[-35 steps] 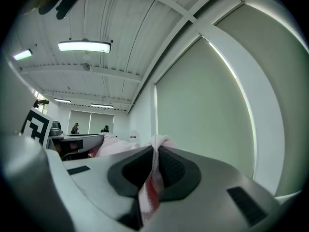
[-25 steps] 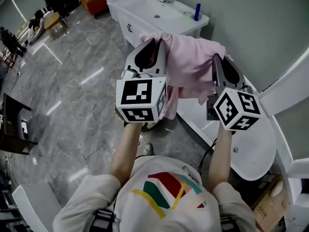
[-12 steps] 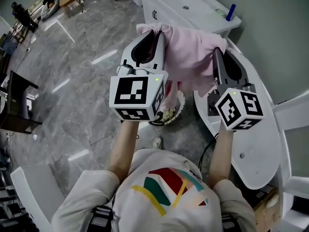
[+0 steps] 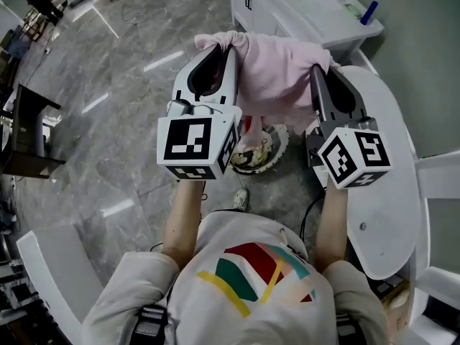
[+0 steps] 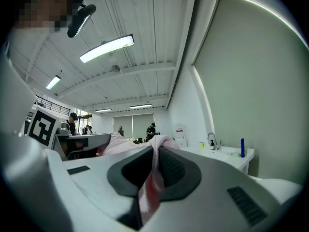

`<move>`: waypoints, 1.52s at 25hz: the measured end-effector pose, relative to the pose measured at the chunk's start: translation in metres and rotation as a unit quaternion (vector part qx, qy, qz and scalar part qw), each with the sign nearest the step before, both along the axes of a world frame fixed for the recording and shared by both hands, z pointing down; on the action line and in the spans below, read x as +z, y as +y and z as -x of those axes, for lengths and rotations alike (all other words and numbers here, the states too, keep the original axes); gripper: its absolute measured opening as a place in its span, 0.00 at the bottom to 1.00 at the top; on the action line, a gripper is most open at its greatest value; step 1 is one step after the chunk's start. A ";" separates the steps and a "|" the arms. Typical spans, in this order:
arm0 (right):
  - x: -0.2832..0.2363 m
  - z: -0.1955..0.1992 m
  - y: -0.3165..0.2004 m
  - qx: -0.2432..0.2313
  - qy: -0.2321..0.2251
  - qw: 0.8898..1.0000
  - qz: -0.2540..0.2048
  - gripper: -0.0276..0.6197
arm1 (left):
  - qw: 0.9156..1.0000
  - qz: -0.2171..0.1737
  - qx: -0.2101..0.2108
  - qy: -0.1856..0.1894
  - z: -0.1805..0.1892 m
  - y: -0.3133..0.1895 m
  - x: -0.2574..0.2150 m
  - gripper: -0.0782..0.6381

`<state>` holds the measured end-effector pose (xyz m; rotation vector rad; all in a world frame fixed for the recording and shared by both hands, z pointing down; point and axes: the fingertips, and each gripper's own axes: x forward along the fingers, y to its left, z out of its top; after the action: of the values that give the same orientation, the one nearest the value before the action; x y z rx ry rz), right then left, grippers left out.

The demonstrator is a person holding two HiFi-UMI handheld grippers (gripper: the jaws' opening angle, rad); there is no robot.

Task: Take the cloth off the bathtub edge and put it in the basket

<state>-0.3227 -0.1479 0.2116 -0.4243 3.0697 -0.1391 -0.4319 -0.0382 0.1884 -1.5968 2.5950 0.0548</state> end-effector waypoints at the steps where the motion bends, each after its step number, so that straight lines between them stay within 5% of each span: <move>1: 0.004 0.004 0.003 -0.003 0.005 1.000 0.002 0.11 | 1.000 0.002 -0.003 0.001 0.003 0.004 0.004 0.18; 10: 0.031 0.019 0.017 -0.020 0.027 0.999 0.019 0.11 | 1.000 0.012 -0.016 0.019 0.017 0.018 0.035 0.18; 23: 0.126 0.030 0.023 -0.009 0.112 0.993 0.049 0.11 | 0.994 0.097 -0.033 0.049 0.024 0.026 0.126 0.18; 38: 0.273 0.031 0.033 0.003 0.265 0.959 0.099 0.11 | 0.967 0.227 -0.021 0.116 0.029 0.034 0.274 0.18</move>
<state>-0.3536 -0.1151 0.4847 -0.5621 3.5950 -0.3960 -0.4606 -0.0045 0.4628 -1.7591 2.9813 -0.4104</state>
